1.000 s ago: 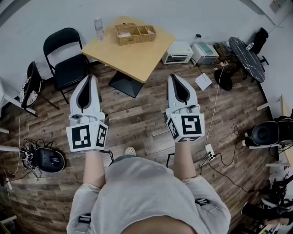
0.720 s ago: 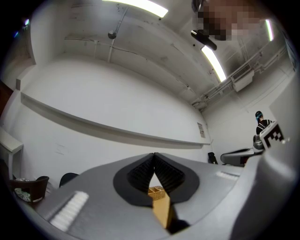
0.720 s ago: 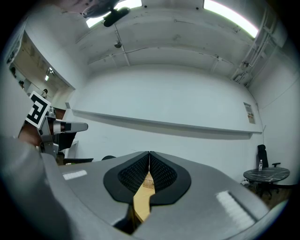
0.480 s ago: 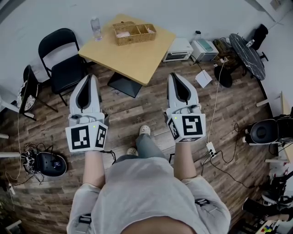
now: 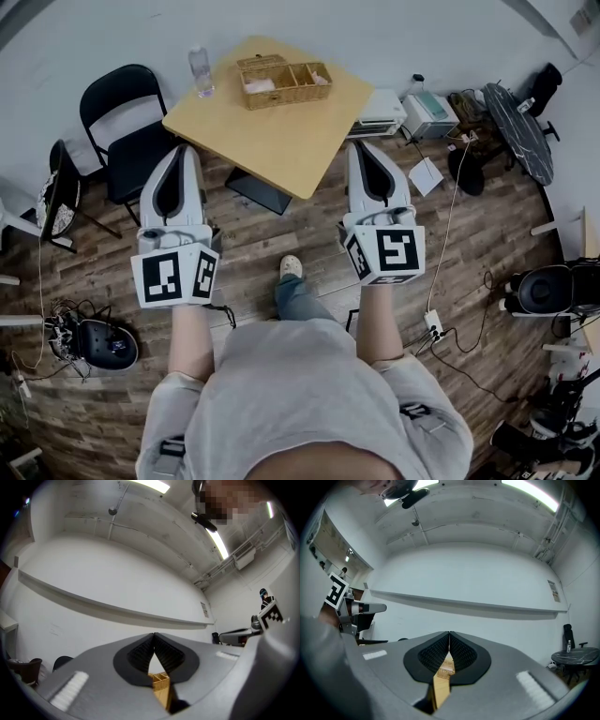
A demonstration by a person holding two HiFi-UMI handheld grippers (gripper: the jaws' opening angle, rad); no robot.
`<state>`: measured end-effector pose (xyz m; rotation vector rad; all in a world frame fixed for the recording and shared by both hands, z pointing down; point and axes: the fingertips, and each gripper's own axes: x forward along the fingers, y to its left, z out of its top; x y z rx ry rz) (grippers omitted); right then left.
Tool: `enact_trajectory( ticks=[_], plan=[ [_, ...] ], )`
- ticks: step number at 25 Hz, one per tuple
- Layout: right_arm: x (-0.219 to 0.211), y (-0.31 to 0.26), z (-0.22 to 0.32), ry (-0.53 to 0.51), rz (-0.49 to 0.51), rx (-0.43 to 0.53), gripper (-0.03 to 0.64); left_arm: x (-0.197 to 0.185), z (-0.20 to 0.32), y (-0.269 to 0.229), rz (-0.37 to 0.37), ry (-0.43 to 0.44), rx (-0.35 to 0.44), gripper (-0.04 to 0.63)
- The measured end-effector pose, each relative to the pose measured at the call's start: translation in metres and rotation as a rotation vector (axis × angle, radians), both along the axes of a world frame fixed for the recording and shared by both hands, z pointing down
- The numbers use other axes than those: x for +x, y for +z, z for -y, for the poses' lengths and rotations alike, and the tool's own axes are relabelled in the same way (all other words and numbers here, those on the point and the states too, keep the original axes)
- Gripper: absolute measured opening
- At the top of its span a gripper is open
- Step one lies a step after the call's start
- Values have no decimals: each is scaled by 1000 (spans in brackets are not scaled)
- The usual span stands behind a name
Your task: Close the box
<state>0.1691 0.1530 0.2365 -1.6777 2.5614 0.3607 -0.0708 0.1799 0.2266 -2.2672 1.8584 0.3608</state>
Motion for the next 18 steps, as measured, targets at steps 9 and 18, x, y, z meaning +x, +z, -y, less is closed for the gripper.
enact_trajectory(
  ticks=[9,18],
  plan=[
    [-3,-16,93,-50,-9,13,5,1,81,-13,-13,-42,13,58],
    [3,-26,162,-100,0,29,5,9,139,-23,-9,-90,29,58]
  ],
)
